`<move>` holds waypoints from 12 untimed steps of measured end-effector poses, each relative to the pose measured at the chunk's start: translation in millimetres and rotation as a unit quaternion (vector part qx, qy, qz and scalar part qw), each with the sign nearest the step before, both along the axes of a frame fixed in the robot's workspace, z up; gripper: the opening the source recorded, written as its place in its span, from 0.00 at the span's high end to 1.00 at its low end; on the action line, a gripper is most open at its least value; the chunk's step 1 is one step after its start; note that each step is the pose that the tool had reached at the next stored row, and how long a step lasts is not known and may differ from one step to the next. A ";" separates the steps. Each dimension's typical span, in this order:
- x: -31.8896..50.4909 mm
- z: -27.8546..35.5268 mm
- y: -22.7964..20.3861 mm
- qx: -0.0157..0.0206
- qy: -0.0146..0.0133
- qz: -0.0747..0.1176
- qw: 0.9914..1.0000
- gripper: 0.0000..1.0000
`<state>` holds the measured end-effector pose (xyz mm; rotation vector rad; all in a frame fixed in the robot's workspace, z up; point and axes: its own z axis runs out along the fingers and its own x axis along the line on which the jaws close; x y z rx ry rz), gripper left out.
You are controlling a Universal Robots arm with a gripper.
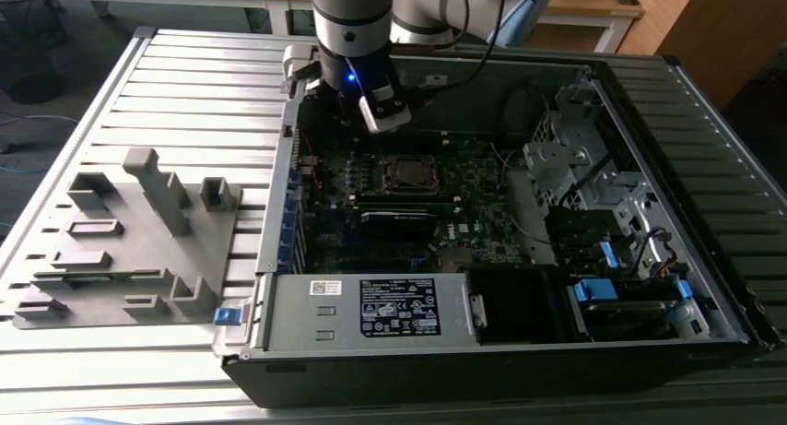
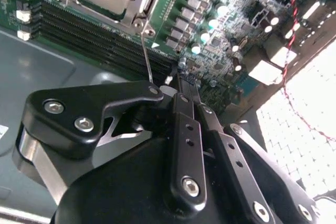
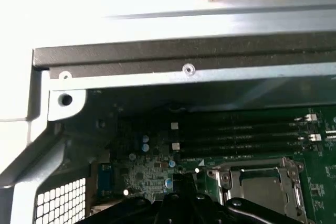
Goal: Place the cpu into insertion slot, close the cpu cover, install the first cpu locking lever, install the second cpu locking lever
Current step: 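Install the first cpu locking lever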
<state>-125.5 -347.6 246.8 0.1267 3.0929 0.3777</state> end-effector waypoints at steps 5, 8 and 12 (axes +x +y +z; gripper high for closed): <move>-0.1 0.0 0.1 0.006 0.000 0.000 1.000 0.89; -0.1 0.0 0.5 0.007 0.000 0.000 1.000 0.89; -0.1 -0.2 2.9 0.007 0.000 0.000 1.000 0.89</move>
